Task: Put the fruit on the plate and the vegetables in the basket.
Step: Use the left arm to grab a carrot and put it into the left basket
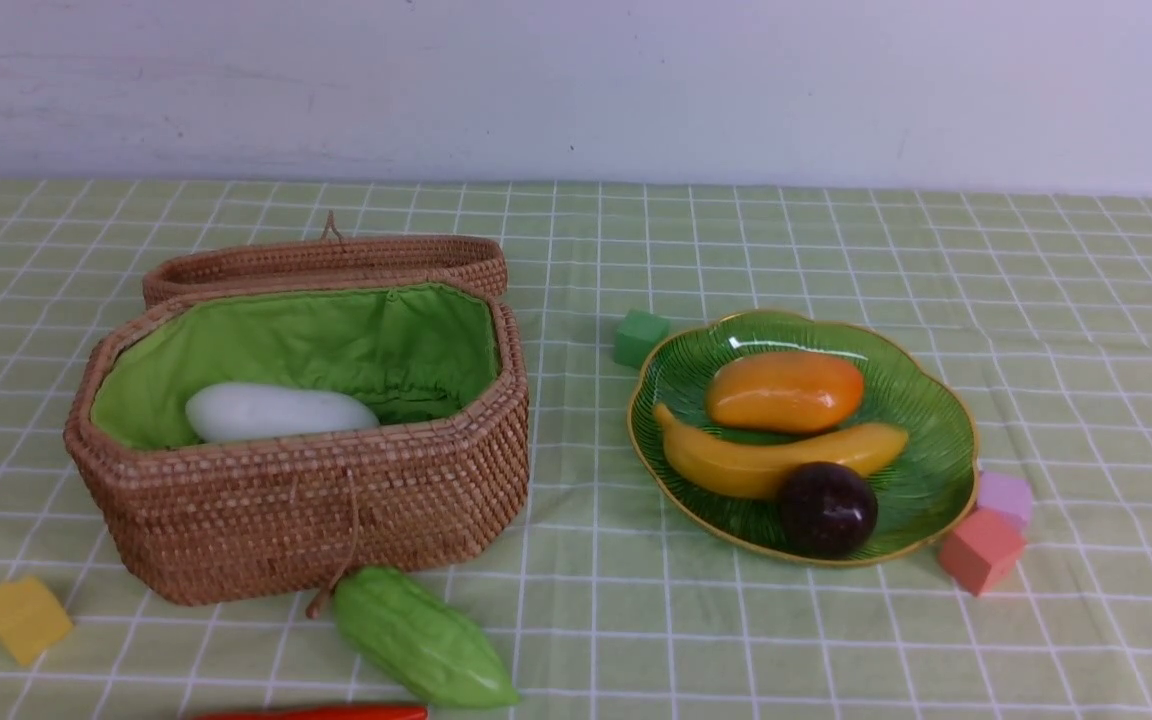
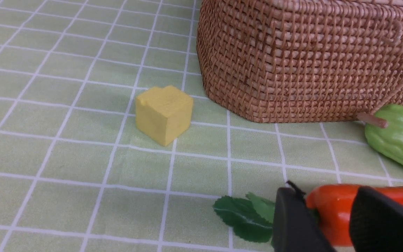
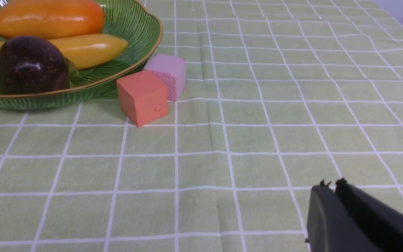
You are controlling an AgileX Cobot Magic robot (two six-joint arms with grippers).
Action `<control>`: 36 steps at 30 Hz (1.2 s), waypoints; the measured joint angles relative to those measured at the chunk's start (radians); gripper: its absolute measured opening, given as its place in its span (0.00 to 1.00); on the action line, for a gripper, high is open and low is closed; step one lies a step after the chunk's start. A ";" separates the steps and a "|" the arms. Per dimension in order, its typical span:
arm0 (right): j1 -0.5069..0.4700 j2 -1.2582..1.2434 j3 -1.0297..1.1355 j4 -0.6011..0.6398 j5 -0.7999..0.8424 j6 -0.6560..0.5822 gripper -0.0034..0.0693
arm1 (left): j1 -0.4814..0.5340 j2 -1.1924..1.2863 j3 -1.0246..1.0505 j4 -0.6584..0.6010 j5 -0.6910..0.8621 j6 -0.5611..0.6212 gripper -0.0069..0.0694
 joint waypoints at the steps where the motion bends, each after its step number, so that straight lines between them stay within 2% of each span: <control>1: 0.000 0.000 0.000 0.000 0.000 0.001 0.11 | 0.000 0.000 0.000 0.000 0.000 0.000 0.40; 25: 0.000 0.000 0.000 -0.002 0.000 0.004 0.13 | 0.000 0.000 0.000 0.000 -0.027 0.000 0.40; 27: 0.000 0.000 0.000 -0.002 0.000 0.004 0.14 | 0.000 0.000 0.000 -0.023 -0.071 -0.002 0.40; 30: 0.000 0.000 0.000 -0.002 0.000 0.004 0.14 | 0.000 0.000 0.000 -0.119 -0.233 -0.035 0.40; 32: 0.000 0.000 0.000 -0.002 0.000 0.004 0.15 | 0.000 0.000 0.000 -0.201 -0.368 -0.074 0.40; 33: 0.000 0.000 0.000 -0.002 0.000 0.004 0.15 | 0.000 0.000 0.000 -0.268 -0.487 -0.101 0.40; 34: 0.000 0.000 0.000 -0.002 0.000 0.004 0.15 | 0.000 0.000 0.000 -0.268 -0.487 -0.101 0.40; 36: 0.000 0.000 0.000 -0.002 0.000 0.004 0.16 | 0.000 0.000 0.000 -0.332 -0.720 -0.117 0.40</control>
